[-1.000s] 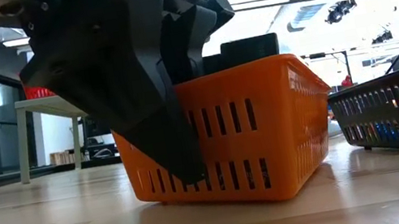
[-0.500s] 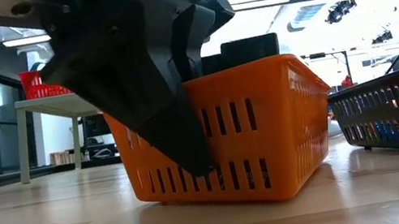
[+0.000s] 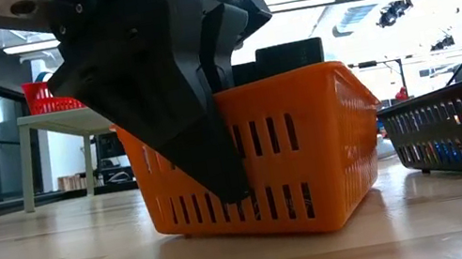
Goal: Pick & Place Office Desk Supplies
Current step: Put the orange basket on the shelf
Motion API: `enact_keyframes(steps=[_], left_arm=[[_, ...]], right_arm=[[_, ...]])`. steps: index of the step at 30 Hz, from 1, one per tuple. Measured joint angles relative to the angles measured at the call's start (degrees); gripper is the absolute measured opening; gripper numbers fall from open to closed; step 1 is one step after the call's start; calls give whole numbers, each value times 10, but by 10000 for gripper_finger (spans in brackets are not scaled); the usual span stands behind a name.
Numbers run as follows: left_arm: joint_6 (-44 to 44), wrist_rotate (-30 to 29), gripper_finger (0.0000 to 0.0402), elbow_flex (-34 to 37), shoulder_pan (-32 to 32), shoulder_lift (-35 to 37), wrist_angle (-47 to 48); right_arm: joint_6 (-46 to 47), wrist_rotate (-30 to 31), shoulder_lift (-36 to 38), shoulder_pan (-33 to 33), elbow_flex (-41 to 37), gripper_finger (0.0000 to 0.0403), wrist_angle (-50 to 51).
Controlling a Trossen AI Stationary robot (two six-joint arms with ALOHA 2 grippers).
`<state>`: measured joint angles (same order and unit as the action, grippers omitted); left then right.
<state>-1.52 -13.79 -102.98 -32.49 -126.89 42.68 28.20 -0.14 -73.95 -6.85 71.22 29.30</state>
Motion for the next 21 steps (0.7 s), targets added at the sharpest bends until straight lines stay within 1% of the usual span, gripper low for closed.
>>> enact_keyframes(steps=[21], left_arm=[[-37,2,0,0,-1,8,1]], right_arm=[[0,0,0,0,0,99,0]])
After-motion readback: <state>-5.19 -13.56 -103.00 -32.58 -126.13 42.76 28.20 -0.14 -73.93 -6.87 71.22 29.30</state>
